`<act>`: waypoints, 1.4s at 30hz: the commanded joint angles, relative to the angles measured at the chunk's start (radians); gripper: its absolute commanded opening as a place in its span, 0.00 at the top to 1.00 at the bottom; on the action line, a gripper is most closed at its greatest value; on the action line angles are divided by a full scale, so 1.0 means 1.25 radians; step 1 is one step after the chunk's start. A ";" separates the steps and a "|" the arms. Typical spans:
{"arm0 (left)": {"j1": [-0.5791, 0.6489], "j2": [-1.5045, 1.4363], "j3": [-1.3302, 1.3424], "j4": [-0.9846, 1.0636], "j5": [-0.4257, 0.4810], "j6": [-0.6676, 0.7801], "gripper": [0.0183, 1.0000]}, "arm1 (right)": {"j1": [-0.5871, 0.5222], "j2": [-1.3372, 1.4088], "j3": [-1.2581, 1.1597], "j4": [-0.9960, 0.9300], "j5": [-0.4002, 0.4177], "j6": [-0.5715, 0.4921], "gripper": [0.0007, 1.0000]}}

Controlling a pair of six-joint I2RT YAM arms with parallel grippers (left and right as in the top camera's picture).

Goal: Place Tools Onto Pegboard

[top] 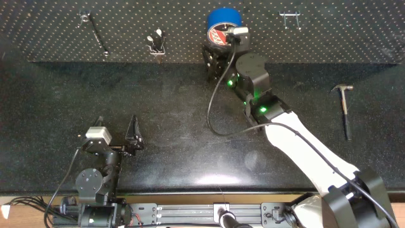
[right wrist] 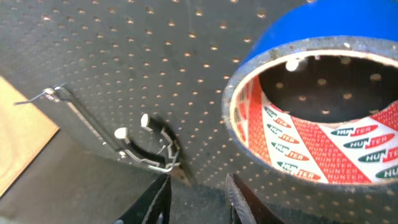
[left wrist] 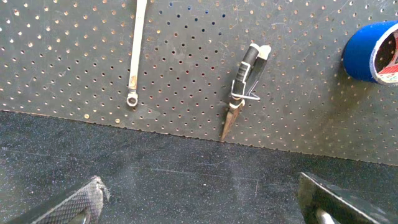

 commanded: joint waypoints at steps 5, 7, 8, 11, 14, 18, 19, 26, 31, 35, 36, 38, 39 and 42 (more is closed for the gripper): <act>0.002 -0.008 -0.002 -0.003 0.015 0.013 0.01 | -0.351 -0.608 -0.161 -0.837 0.083 -0.216 0.57; 0.002 -0.008 -0.002 -0.004 0.015 0.013 0.01 | -0.569 -0.533 -0.155 -0.934 0.048 -0.217 0.57; 0.002 -0.008 -0.002 -0.003 0.015 0.013 0.00 | -0.616 -0.465 -0.154 -0.962 0.063 -0.223 0.57; 0.002 -0.008 -0.002 -0.004 0.015 0.013 0.01 | -0.714 -0.210 -0.028 -1.021 0.152 -0.468 0.52; 0.002 -0.008 -0.002 -0.003 0.015 0.013 0.01 | -0.798 -0.187 -0.022 -1.013 0.203 -0.684 0.43; 0.002 -0.008 -0.002 -0.003 0.015 0.013 0.01 | -0.891 -0.100 -0.021 -0.881 0.009 -0.790 0.39; 0.002 -0.008 -0.002 -0.004 0.015 0.013 0.01 | -0.902 -0.074 -0.017 -0.874 -0.050 -0.797 0.38; 0.002 -0.008 -0.002 -0.003 0.015 0.013 0.01 | -0.958 0.147 0.129 -0.945 -0.035 -0.893 0.35; 0.002 -0.008 -0.002 -0.004 0.015 0.013 0.01 | -0.925 0.237 0.158 -0.909 0.045 -0.931 0.35; 0.002 -0.008 -0.002 -0.003 0.015 0.013 0.01 | -0.894 0.256 0.162 -0.898 0.047 -0.937 0.34; 0.002 -0.008 -0.002 -0.003 0.015 0.013 0.01 | -0.894 0.263 0.162 -0.909 0.047 -0.937 0.34; 0.002 -0.008 -0.002 -0.004 0.015 0.013 0.01 | -0.890 0.276 0.161 -0.910 0.047 -0.934 0.38; 0.002 -0.008 -0.002 -0.004 0.015 0.013 0.01 | -0.888 0.285 0.161 -0.909 0.048 -0.923 0.92; 0.002 -0.008 -0.002 -0.003 0.015 0.013 0.01 | -0.885 0.286 0.161 -0.909 0.048 -0.913 0.92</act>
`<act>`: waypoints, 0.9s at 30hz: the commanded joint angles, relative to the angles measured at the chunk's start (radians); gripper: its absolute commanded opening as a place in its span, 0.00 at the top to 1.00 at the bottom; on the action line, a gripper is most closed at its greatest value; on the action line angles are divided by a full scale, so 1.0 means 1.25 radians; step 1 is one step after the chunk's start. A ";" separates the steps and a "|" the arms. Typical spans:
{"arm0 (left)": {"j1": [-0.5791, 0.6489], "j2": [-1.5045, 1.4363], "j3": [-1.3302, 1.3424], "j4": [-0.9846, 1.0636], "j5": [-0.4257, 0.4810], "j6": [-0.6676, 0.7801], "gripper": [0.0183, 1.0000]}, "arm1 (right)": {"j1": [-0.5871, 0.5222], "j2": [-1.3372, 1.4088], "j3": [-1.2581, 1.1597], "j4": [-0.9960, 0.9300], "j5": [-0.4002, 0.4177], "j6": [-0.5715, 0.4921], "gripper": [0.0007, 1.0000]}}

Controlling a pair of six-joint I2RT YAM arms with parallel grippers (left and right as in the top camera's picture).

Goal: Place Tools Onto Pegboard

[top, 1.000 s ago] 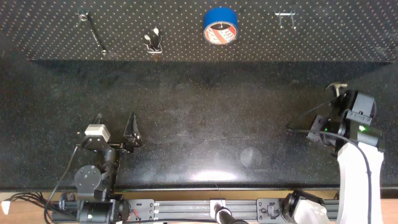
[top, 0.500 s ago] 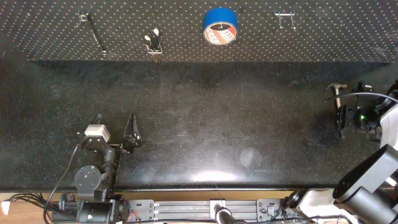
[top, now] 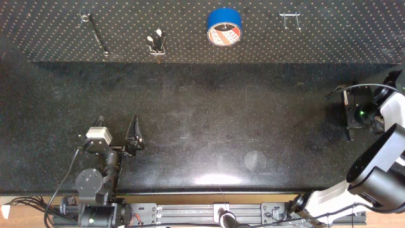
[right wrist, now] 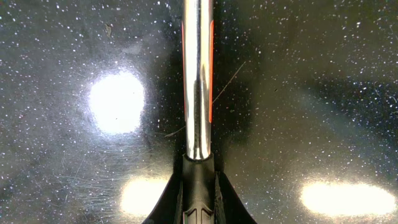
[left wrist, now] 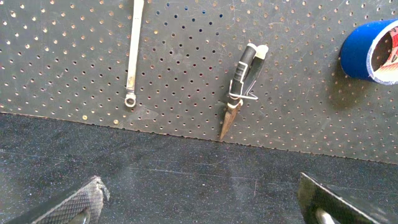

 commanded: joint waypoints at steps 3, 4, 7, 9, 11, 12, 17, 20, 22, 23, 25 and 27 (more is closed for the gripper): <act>0.002 -0.007 -0.002 -0.003 0.008 0.007 0.01 | 0.036 -0.005 -0.009 0.007 -0.003 0.083 0.93; 0.002 -0.007 -0.002 -0.003 0.009 0.007 0.01 | 0.056 -0.066 -0.012 0.022 -0.004 0.180 0.93; 0.002 -0.007 -0.002 -0.003 0.009 0.007 0.01 | 0.124 -0.390 -0.119 0.087 -0.145 0.307 0.93; 0.002 -0.007 -0.002 -0.003 0.009 0.007 0.01 | 0.231 -0.692 -0.299 0.231 -0.243 0.413 0.93; 0.002 -0.007 -0.002 -0.003 0.008 0.007 0.01 | 0.372 -0.795 -0.346 0.422 -0.260 0.481 0.93; 0.002 -0.007 -0.002 -0.003 0.008 0.007 0.01 | 0.421 -0.766 -0.346 0.489 -0.259 0.484 0.92; 0.002 -0.007 -0.002 -0.003 0.008 0.007 0.01 | 0.469 -0.516 -0.345 0.768 -0.259 0.519 0.93; 0.002 -0.007 -0.002 -0.003 0.009 0.007 0.01 | 0.446 -0.407 -0.310 0.831 -0.259 0.519 0.93; 0.002 -0.007 -0.002 -0.003 0.008 0.007 0.01 | 0.437 -0.347 -0.305 0.887 -0.259 0.519 0.93; 0.002 -0.007 -0.002 -0.003 0.009 0.007 0.01 | 0.437 -0.331 -0.305 0.887 -0.259 0.519 0.93; 0.002 -0.007 -0.002 -0.003 0.008 0.007 0.01 | 0.438 -0.312 -0.305 0.910 -0.259 0.519 0.92; 0.002 -0.007 -0.002 -0.003 0.008 0.007 0.01 | 0.437 -0.312 -0.305 0.910 -0.259 0.519 0.02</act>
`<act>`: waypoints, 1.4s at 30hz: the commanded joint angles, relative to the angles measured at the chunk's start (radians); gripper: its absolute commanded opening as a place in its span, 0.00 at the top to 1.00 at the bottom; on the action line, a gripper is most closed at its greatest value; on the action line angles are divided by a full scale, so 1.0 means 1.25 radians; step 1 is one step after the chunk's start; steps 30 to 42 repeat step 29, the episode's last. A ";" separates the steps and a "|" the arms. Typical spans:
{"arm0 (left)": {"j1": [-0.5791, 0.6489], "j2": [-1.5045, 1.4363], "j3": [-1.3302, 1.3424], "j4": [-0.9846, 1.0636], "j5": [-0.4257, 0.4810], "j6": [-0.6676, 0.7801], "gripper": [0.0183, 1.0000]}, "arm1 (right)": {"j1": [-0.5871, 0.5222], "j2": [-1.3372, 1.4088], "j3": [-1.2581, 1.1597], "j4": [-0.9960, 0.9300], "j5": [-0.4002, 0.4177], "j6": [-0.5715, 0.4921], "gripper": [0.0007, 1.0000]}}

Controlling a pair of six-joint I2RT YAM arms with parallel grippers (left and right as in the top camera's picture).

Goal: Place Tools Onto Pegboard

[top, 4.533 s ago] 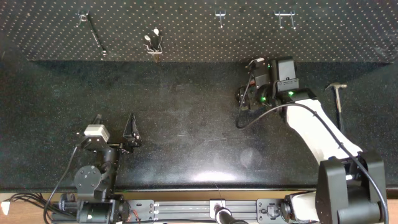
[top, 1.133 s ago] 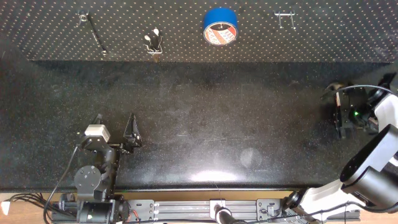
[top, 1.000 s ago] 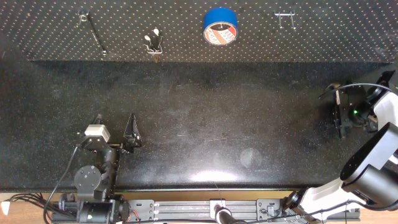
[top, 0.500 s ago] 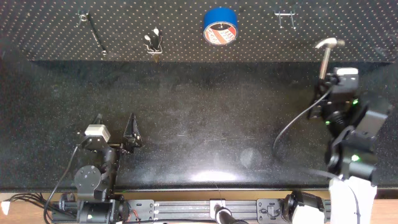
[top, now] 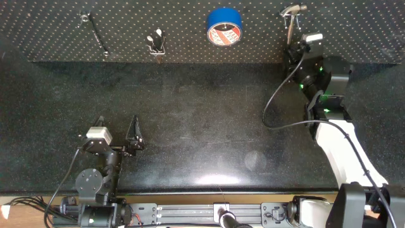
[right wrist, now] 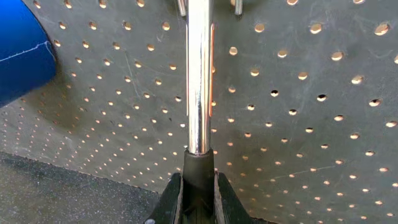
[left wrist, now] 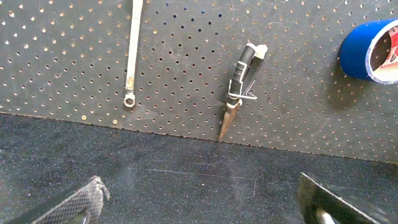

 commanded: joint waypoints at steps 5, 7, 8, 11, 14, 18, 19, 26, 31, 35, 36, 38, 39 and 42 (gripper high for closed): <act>0.002 -0.006 -0.002 -0.003 0.006 0.007 0.01 | 0.016 -0.420 -0.236 0.019 0.082 0.008 0.02; 0.002 -0.006 -0.002 -0.004 0.006 0.007 0.01 | 0.016 -0.997 -0.419 -0.276 0.079 0.009 0.02; 0.002 -0.006 -0.002 -0.003 0.006 0.007 0.01 | 0.015 -1.138 -0.419 -0.406 0.075 0.009 0.02; 0.002 -0.006 -0.002 -0.003 0.006 0.007 0.00 | 0.014 -1.101 -0.559 -0.331 0.040 0.009 0.02; 0.002 -0.006 -0.002 -0.003 0.006 0.007 0.01 | 0.001 -1.129 -0.582 -0.293 0.040 0.009 0.02; 0.002 -0.006 -0.002 -0.003 0.006 0.007 0.01 | -0.006 -1.138 -0.582 -0.292 0.040 0.009 0.02; 0.002 -0.006 -0.002 -0.003 0.006 0.007 0.01 | -0.006 -1.138 -0.582 -0.292 0.040 0.009 0.02; 0.002 -0.006 -0.002 -0.004 0.006 0.007 0.01 | -0.006 -1.138 -0.582 -0.292 0.040 0.009 0.02; 0.002 -0.006 -0.002 -0.004 0.006 0.007 0.01 | -0.006 -1.138 -0.582 -0.292 0.040 0.009 0.02; 0.002 -0.006 -0.002 -0.004 0.006 0.007 0.01 | -0.006 -1.138 -0.582 -0.292 0.040 0.009 0.02; 0.002 -0.006 -0.002 -0.004 0.006 0.007 0.01 | -0.006 -1.138 -0.582 -0.292 0.040 0.009 0.02; 0.002 -0.006 -0.002 -0.004 0.006 0.007 0.01 | -0.006 -1.138 -0.582 -0.292 0.040 0.009 0.02; 0.002 -0.006 -0.002 -0.004 0.006 0.007 0.01 | -0.006 -1.138 -0.582 -0.292 0.040 0.009 0.02; 0.002 -0.006 -0.002 -0.004 0.006 0.007 0.01 | -0.006 -1.138 -0.582 -0.292 0.040 0.009 0.02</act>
